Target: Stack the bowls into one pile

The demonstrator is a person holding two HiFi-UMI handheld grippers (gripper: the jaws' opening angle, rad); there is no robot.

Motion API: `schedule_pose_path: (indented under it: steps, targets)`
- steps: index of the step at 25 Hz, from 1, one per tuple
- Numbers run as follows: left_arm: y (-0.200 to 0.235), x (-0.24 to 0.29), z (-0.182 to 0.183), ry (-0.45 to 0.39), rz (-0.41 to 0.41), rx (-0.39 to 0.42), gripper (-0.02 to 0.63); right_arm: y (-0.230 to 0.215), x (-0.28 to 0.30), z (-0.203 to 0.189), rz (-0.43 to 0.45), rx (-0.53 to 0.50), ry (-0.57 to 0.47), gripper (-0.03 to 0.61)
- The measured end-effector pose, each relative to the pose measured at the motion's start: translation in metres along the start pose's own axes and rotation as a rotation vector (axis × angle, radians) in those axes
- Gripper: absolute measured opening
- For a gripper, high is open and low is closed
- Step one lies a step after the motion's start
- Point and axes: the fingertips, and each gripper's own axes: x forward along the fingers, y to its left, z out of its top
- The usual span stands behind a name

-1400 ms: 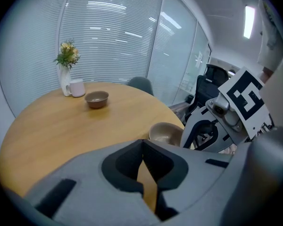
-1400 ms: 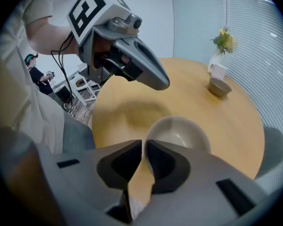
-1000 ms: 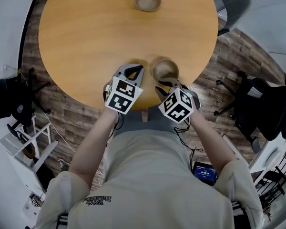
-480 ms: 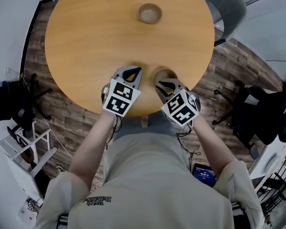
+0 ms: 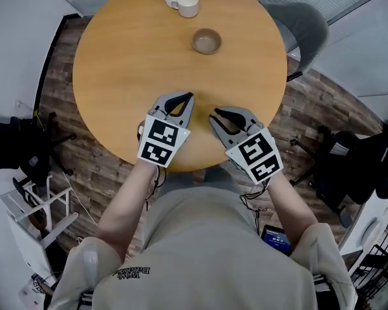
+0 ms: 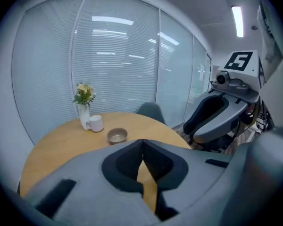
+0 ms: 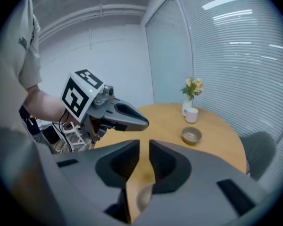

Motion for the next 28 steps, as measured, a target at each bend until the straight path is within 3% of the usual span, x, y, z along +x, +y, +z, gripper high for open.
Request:
schedule_pose_path:
  steps: [5, 14, 28]
  targets:
    - [0.02, -0.022, 0.039, -0.082, 0.054, 0.032, 0.02, -0.016, -0.021, 0.046, -0.063, -0.005, -0.111, 0.064]
    - [0.05, -0.083, 0.099, -0.25, 0.19, 0.089, 0.02, -0.059, -0.053, 0.097, -0.21, 0.016, -0.278, 0.051]
    - [0.051, -0.138, 0.105, -0.307, 0.236, 0.113, 0.02, -0.065, -0.105, 0.134, -0.295, 0.046, -0.441, 0.029]
